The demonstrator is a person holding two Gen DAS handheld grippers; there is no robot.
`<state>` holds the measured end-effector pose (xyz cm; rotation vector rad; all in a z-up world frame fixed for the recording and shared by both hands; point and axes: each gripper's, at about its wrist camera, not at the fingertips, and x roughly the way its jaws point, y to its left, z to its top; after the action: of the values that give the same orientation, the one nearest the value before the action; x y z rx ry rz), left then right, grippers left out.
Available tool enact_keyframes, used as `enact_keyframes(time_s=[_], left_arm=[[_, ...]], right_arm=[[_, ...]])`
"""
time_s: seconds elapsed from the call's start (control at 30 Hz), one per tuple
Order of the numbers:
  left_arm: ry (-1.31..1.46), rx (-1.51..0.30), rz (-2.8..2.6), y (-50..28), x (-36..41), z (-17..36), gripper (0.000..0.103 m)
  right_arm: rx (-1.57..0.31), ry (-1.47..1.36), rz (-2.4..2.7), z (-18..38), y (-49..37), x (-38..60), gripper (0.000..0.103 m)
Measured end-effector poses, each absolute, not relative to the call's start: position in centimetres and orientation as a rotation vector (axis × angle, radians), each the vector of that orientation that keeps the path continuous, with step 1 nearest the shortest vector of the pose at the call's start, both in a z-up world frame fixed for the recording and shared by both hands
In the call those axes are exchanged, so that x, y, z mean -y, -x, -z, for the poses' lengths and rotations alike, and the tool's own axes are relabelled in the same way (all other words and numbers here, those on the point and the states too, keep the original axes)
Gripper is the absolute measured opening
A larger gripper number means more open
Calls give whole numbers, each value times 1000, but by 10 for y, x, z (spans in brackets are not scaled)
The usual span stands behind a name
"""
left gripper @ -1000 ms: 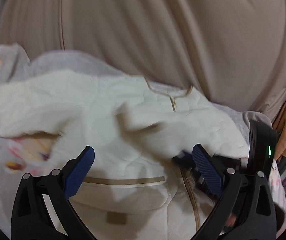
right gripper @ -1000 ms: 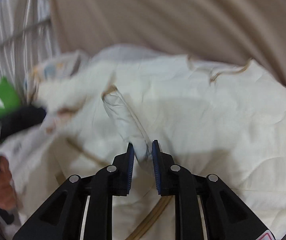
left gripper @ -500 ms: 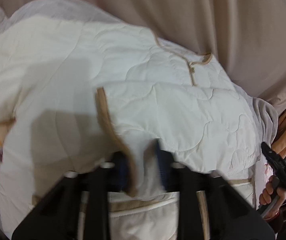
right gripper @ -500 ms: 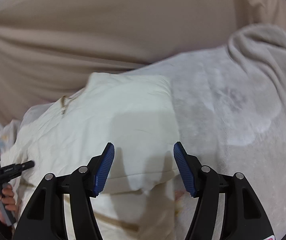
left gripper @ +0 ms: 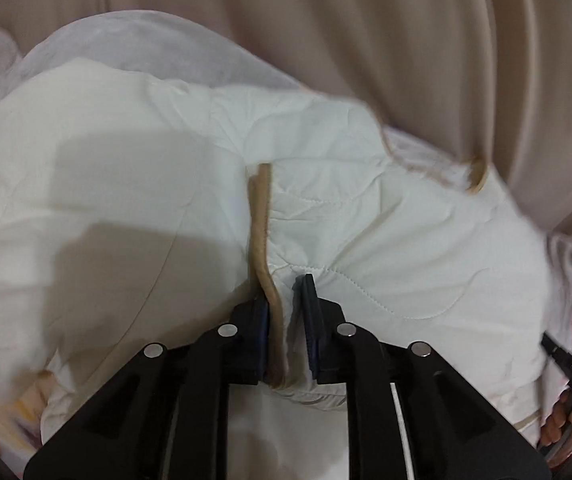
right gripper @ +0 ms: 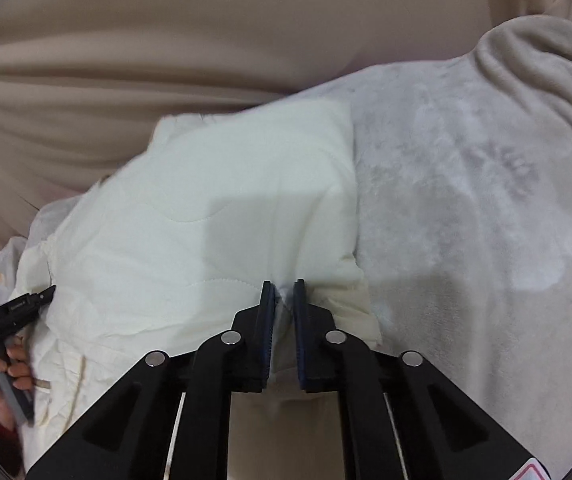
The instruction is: Fold large clothes
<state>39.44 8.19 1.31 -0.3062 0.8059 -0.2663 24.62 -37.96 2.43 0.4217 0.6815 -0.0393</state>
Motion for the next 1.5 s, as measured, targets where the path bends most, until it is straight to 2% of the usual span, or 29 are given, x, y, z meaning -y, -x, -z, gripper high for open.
enact_keyframes(time_s=[0.07, 0.1, 0.17, 0.23, 0.43, 0.5, 0.53, 0.57, 0.6, 0.63, 0.67, 0.77, 0.93, 1.1, 1.2, 1.27, 1.33, 1.4, 1.47, 1.5], left_arm=[[382, -824, 298, -380, -99, -23, 37], [415, -810, 327, -364, -111, -31, 43], [426, -782, 340, -332, -134, -42, 68], [397, -797, 330, -292, -158, -44, 80], [429, -992, 321, -191, -194, 8, 79], [382, -955, 323, -173, -186, 13, 71], [338, -954, 334, -172, -176, 14, 59], [322, -960, 353, -170, -168, 12, 43], [323, -966, 351, -170, -168, 8, 34], [323, -969, 347, -166, -167, 6, 22], [318, -965, 347, -165, -165, 2, 15], [327, -932, 386, -141, -182, -21, 12], [255, -933, 474, -76, -185, -45, 12], [200, -1053, 509, -16, -183, -16, 13], [166, -1067, 476, -5, -181, -8, 16], [209, -1060, 479, -14, -186, -19, 18], [237, -998, 495, -14, -189, -38, 20], [252, -900, 511, -25, -194, -69, 37], [266, -788, 517, -38, -189, -98, 66], [276, -730, 527, -49, -187, -113, 71]], right_arm=[[-668, -393, 25, -36, -219, 381, 33], [-669, -379, 16, -41, -201, 382, 45], [-698, -347, -25, -41, -160, 381, 52], [-756, -330, -73, -31, -118, 379, 58], [-860, -344, -153, 6, -15, 354, 60], [-860, -391, -164, 14, -4, 348, 62], [-850, -402, -157, 16, -4, 345, 61], [-843, -413, -149, 16, -4, 344, 55], [-840, -436, -157, 16, -8, 345, 24], [-842, -484, -175, 14, -9, 347, 14], [-834, -531, -158, 10, -7, 351, 10], [-771, -549, -148, -12, 15, 351, 6], [-741, -512, -160, -36, 85, 345, 6], [-914, -468, -82, 2, 152, 346, 7], [-972, -473, -84, 22, 164, 347, 12], [-976, -462, -77, 15, 161, 352, 14], [-939, -403, -19, -3, 160, 358, 21], [-856, -369, 35, -32, 157, 370, 30], [-737, -377, 60, -63, 145, 384, 41], [-683, -375, 66, -74, 136, 391, 49]])
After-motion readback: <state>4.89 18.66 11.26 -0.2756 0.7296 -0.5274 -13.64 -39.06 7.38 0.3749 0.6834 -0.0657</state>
